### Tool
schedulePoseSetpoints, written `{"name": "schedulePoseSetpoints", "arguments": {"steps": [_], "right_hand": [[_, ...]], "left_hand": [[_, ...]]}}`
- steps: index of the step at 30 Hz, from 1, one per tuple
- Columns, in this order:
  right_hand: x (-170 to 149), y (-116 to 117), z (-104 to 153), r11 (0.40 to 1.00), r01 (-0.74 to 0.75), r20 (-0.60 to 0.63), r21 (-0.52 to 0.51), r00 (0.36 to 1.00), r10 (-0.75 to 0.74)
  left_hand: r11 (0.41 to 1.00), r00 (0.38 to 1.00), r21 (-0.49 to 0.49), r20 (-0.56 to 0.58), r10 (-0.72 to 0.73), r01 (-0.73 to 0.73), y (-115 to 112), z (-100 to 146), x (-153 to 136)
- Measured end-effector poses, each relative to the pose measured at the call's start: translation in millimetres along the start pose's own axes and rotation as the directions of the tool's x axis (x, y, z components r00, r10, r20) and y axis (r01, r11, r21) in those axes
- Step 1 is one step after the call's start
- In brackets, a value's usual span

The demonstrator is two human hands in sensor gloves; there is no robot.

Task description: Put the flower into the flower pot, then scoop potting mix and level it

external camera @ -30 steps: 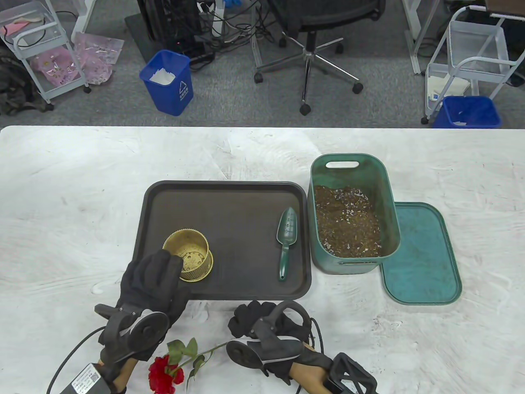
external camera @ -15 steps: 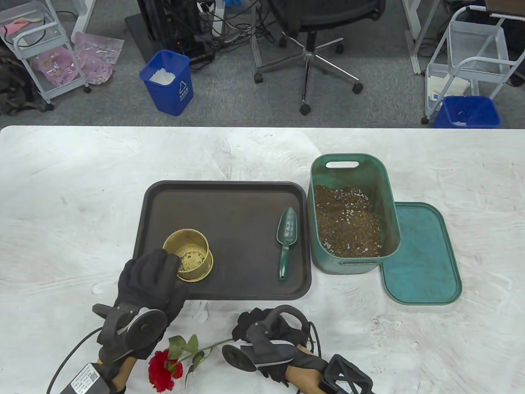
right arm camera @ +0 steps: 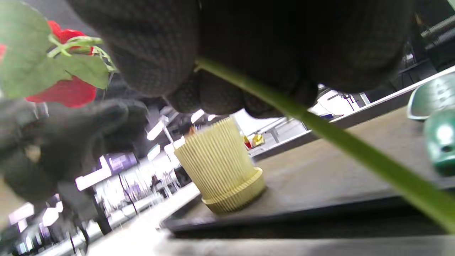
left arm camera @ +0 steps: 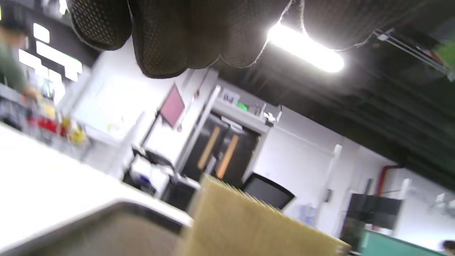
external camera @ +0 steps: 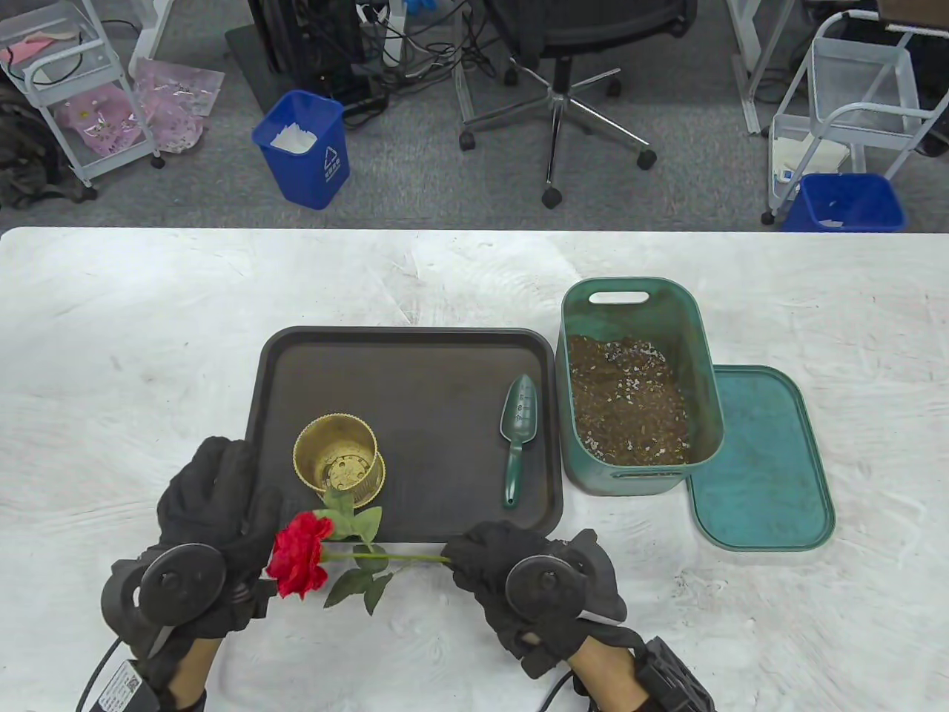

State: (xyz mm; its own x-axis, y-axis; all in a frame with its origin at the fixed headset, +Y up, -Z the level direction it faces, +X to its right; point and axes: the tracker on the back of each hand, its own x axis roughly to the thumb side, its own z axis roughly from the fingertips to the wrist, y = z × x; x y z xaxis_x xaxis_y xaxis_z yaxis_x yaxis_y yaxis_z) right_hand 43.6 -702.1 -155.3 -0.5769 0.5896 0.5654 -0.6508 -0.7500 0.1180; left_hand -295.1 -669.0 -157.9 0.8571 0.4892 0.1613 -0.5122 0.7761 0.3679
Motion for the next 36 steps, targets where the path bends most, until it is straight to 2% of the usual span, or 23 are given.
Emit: {"name": "schedulePoseSetpoints", "arguments": {"steps": [2, 4, 7, 9, 12, 14, 16, 18, 23, 26, 33, 36], "right_hand": [[1, 0, 1, 0.997, 0.074, -0.006, -0.036, 0.997, -0.075], [6, 3, 1, 0.996, 0.083, 0.004, -0.042, 0.997, -0.083], [12, 8, 2, 0.999, 0.035, 0.025, -0.036, 0.999, -0.034], [14, 9, 2, 0.999, 0.038, 0.034, -0.035, 0.999, -0.037], [17, 9, 3, 0.997, 0.059, 0.041, -0.053, 0.998, -0.057], [19, 8, 4, 0.995, 0.070, 0.041, -0.070, 0.997, -0.067], [21, 8, 4, 0.993, 0.079, 0.036, -0.090, 0.996, -0.076], [22, 8, 4, 0.992, 0.080, 0.033, -0.094, 0.996, -0.078], [26, 10, 4, 0.993, 0.056, 0.017, -0.103, 0.998, -0.054], [30, 12, 4, 0.995, 0.037, 0.031, -0.095, 0.999, -0.035], [45, 22, 6, 0.995, -0.064, 0.099, -0.082, 0.992, 0.072], [48, 24, 7, 0.995, -0.042, 0.112, -0.087, 0.992, 0.051]], "left_hand": [[0.974, 0.983, -0.137, 0.011, 0.181, -0.178, -20, 2, 6], [0.915, 0.944, -0.248, 0.007, 0.330, -0.318, -37, 4, 18], [0.884, 0.911, -0.266, 0.043, 0.410, -0.385, -38, 10, 35], [0.888, 0.898, -0.220, 0.091, 0.430, -0.403, -32, 14, 41], [0.926, 0.906, -0.146, 0.203, 0.371, -0.347, -19, 18, 48], [0.909, 0.876, -0.174, 0.248, 0.413, -0.379, -16, 19, 51], [0.860, 0.831, -0.239, 0.236, 0.503, -0.452, -18, 18, 52], [0.781, 0.770, -0.314, 0.191, 0.608, -0.539, -22, 17, 52], [0.679, 0.685, -0.345, 0.124, 0.718, -0.648, -25, 13, 46], [0.666, 0.676, -0.328, 0.100, 0.730, -0.670, -25, 12, 45], [0.595, 0.623, -0.391, 0.069, 0.779, -0.702, -33, 13, 49], [0.603, 0.647, -0.443, 0.065, 0.760, -0.663, -40, 14, 52]]}}
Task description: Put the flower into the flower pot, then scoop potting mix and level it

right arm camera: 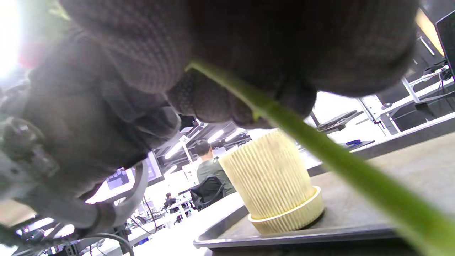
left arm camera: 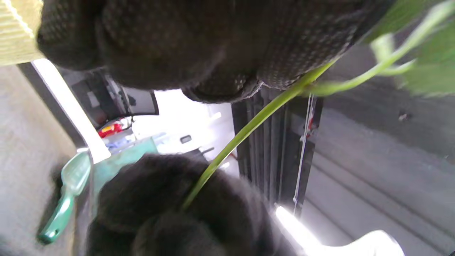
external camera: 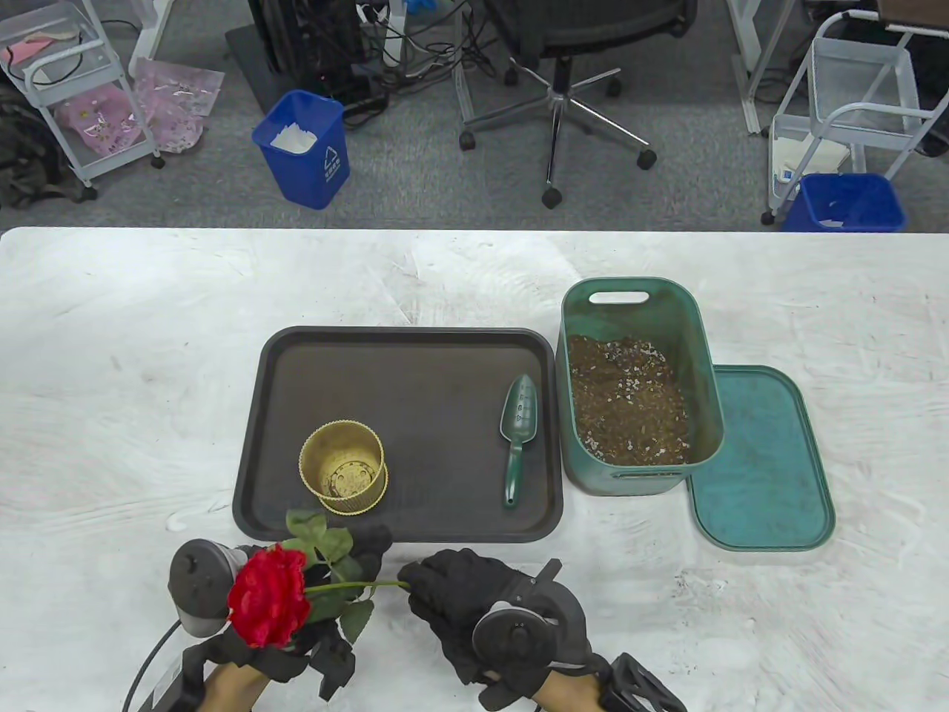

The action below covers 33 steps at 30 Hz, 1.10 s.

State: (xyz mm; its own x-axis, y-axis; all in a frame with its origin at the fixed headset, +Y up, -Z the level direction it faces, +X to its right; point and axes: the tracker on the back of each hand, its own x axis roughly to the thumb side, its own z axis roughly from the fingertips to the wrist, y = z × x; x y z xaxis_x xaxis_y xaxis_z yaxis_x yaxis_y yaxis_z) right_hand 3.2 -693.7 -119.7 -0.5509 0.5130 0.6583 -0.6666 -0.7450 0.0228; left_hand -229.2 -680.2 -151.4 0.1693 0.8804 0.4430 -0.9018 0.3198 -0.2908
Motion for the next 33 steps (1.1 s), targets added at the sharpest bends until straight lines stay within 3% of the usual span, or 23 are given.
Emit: {"name": "schedulePoseSetpoints", "arguments": {"steps": [3, 13, 17, 24, 28, 33], "right_hand": [[0, 2, 1, 0.996, 0.091, -0.032, 0.009, 0.995, -0.091], [-11, -6, 1, 0.974, 0.220, -0.105, -0.046, 0.969, -0.224], [-10, -5, 3, 0.992, 0.124, -0.082, -0.029, 0.989, -0.126], [-4, -4, 4, 0.998, 0.041, -0.068, -0.050, 0.997, -0.045], [-3, -3, 4, 0.998, -0.002, -0.047, -0.055, 0.999, 0.000], [0, -1, 4, 1.000, 0.010, -0.006, 0.013, 1.000, -0.010]], "left_hand": [[0.994, 0.998, -0.096, -0.022, 0.051, -0.053, -8, -3, -3], [0.973, 0.989, -0.178, 0.007, 0.151, -0.147, -7, -4, 0], [0.994, 0.996, -0.061, -0.006, 0.085, -0.085, -8, -1, 1], [1.000, 0.997, -0.015, 0.075, 0.007, -0.006, -7, 2, 14], [0.997, 0.992, 0.067, 0.114, -0.052, 0.044, -2, 3, 20], [0.989, 0.995, -0.135, 0.089, -0.052, 0.064, -7, -5, 18]]}}
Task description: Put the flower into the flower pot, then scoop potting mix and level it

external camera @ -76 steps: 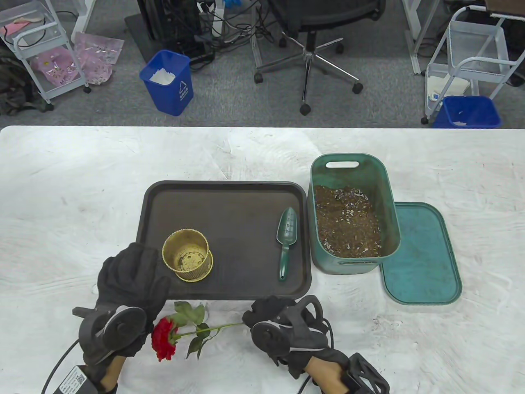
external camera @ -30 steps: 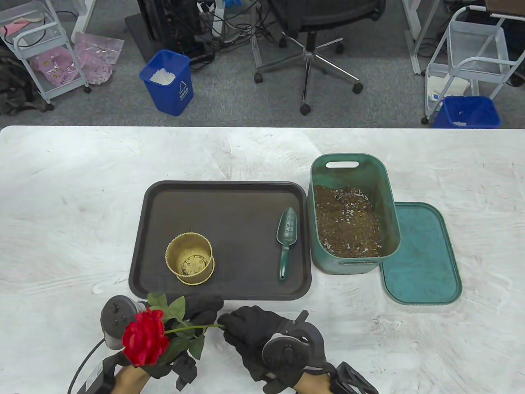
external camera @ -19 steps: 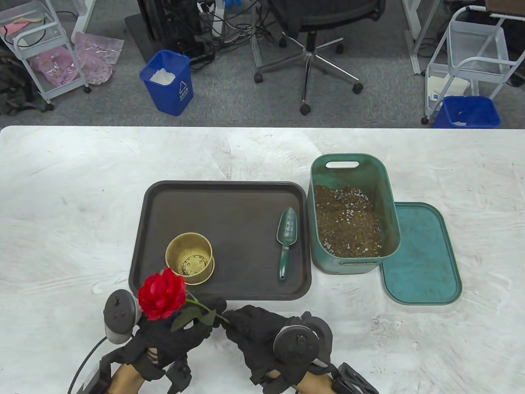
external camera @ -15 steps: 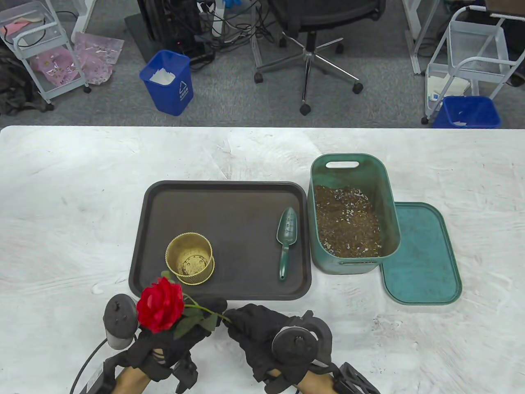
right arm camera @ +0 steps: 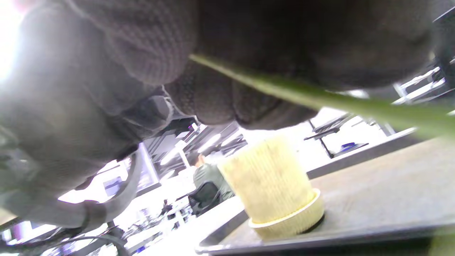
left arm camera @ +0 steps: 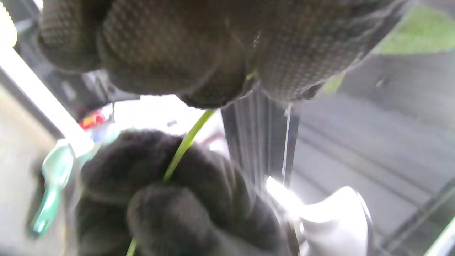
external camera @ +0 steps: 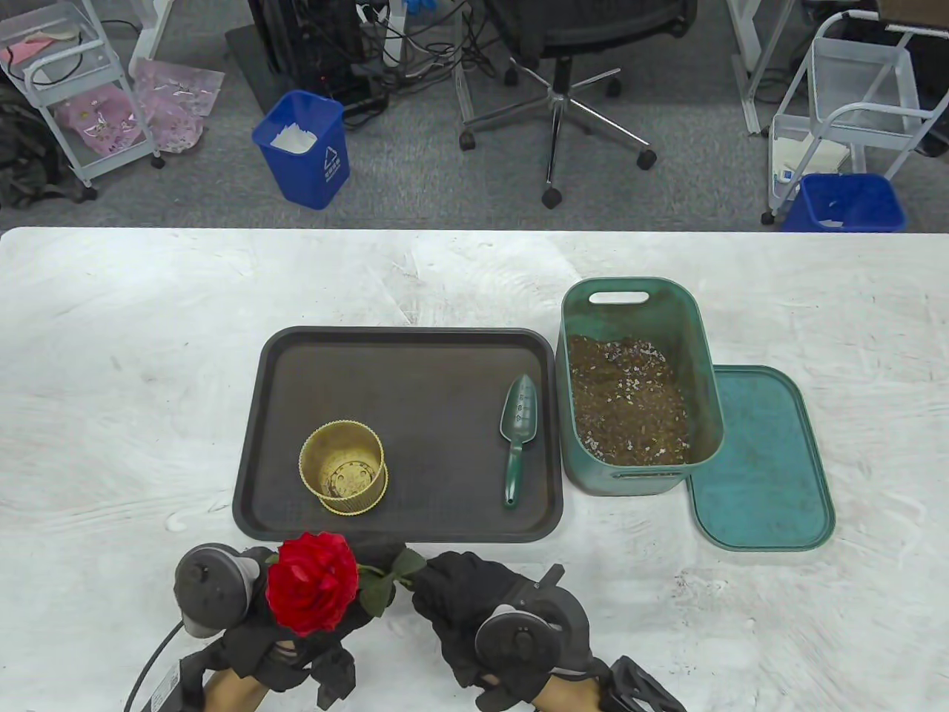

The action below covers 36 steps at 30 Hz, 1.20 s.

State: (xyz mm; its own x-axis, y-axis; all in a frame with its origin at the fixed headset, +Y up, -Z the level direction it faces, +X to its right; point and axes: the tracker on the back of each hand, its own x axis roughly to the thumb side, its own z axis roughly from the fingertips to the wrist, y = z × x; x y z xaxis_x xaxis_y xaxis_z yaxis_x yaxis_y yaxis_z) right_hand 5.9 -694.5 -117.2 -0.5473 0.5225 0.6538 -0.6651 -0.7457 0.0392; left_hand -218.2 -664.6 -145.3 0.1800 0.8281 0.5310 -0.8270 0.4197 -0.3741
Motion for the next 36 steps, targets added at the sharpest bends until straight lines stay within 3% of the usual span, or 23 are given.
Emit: {"name": "schedulePoseSetpoints", "arguments": {"steps": [5, 8, 10, 13, 15, 17, 21, 25, 28, 30, 36], "right_hand": [[1, -2, 1, 1.000, 0.014, -0.010, 0.025, 1.000, -0.014], [-5, -14, 4, 0.998, 0.049, -0.031, -0.040, 0.998, -0.050], [-16, -27, 8, 0.986, 0.072, -0.087, -0.151, 0.992, -0.086], [-38, -47, 11, 0.944, 0.156, -0.159, -0.291, 0.965, -0.208], [-47, -55, 11, 0.924, 0.190, -0.181, -0.333, 0.948, -0.261], [-50, -57, 12, 0.921, 0.167, -0.192, -0.352, 0.950, -0.245], [-49, -54, 12, 0.930, 0.143, -0.184, -0.338, 0.959, -0.214], [-48, -52, 12, 0.935, 0.128, -0.177, -0.331, 0.965, -0.194], [-51, -51, 12, 0.938, 0.126, -0.186, -0.322, 0.963, -0.194], [-52, -49, 11, 0.940, 0.122, -0.189, -0.318, 0.964, -0.189], [-49, -44, 10, 0.951, 0.090, -0.183, -0.297, 0.972, -0.149]], "left_hand": [[0.997, 1.000, 0.077, 0.020, -0.014, 0.013, 2, 0, 5], [0.981, 0.993, 0.183, 0.080, -0.084, 0.068, 24, -2, 30], [0.943, 0.970, 0.283, 0.112, -0.214, 0.175, 50, -1, 60], [0.804, 0.877, 0.459, 0.099, -0.470, 0.379, 84, 2, 104], [0.690, 0.812, 0.552, 0.041, -0.583, 0.468, 99, 3, 120], [0.622, 0.782, 0.600, -0.009, -0.624, 0.503, 108, 2, 121], [0.580, 0.759, 0.590, -0.089, -0.645, 0.562, 112, -1, 99], [0.499, 0.693, 0.564, -0.193, -0.695, 0.658, 109, 6, 69], [0.527, 0.708, 0.533, -0.215, -0.672, 0.662, 107, 9, 53], [0.519, 0.688, 0.501, -0.243, -0.684, 0.693, 104, 8, 44], [0.568, 0.673, 0.380, -0.252, -0.696, 0.730, 85, 1, 13]]}}
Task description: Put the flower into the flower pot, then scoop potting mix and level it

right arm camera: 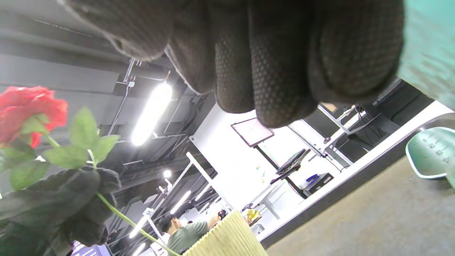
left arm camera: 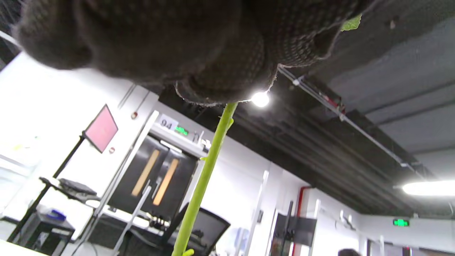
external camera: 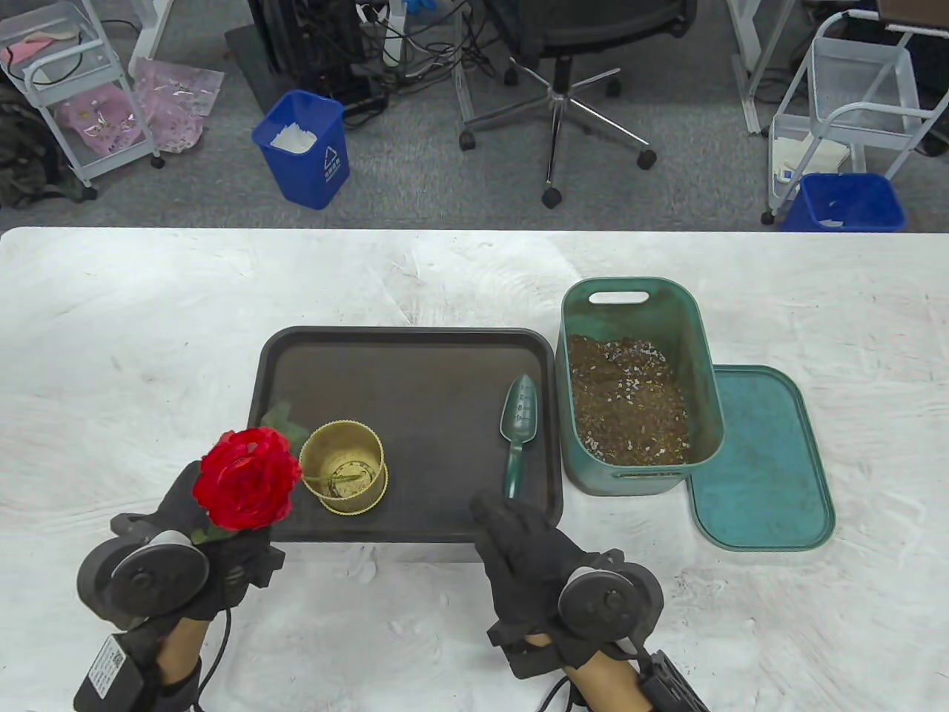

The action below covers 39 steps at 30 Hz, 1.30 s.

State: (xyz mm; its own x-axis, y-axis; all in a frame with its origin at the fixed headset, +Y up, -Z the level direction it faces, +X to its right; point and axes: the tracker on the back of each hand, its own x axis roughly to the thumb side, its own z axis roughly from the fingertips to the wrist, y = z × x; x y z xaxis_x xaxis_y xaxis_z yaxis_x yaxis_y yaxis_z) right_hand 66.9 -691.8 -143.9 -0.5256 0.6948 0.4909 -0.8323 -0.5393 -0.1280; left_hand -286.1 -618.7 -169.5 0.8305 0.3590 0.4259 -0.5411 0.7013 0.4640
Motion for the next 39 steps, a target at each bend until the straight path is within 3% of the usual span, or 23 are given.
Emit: {"name": "schedulePoseSetpoints", "arguments": {"steps": [3, 10, 14, 19, 21, 27, 30, 33, 39], "right_hand": [[-2, 4, 1, 0.999, -0.034, 0.006, 0.021, 0.999, 0.034], [-7, 0, -4, 0.996, -0.084, -0.035, 0.001, 0.996, 0.084], [7, -9, -21, 0.959, -0.282, -0.032, -0.014, 0.959, 0.281], [40, -16, -62, 0.778, -0.598, -0.080, 0.192, 0.781, 0.620], [44, -17, -78, 0.759, -0.622, -0.117, 0.192, 0.754, 0.647], [29, 3, -107, 0.693, -0.615, -0.286, 0.377, 0.634, 0.718], [6, 29, -110, 0.595, -0.605, -0.326, 0.529, 0.503, 0.801], [-25, 56, -108, 0.422, -0.508, -0.314, 0.751, 0.287, 0.905], [-60, 90, -109, 0.325, -0.471, -0.316, 0.820, 0.102, 0.943]], "left_hand": [[0.998, 0.999, -0.046, -0.004, 0.035, -0.036, -12, 1, -1], [0.993, 0.991, -0.025, -0.072, 0.116, -0.118, -13, 4, -9], [0.980, 0.973, -0.012, -0.119, 0.197, -0.200, -15, 5, -18], [0.976, 0.967, -0.005, -0.135, 0.217, -0.220, -18, 7, -23], [0.981, 0.974, -0.001, -0.115, 0.193, -0.195, -17, 7, -21], [0.985, 0.981, 0.000, -0.093, 0.170, -0.170, -17, 8, -17], [0.988, 0.984, 0.003, -0.090, 0.155, -0.155, -17, 9, -16], [0.989, 0.986, 0.003, -0.081, 0.145, -0.145, -17, 9, -16], [0.991, 0.989, 0.004, -0.076, 0.131, -0.131, -17, 10, -16]]}}
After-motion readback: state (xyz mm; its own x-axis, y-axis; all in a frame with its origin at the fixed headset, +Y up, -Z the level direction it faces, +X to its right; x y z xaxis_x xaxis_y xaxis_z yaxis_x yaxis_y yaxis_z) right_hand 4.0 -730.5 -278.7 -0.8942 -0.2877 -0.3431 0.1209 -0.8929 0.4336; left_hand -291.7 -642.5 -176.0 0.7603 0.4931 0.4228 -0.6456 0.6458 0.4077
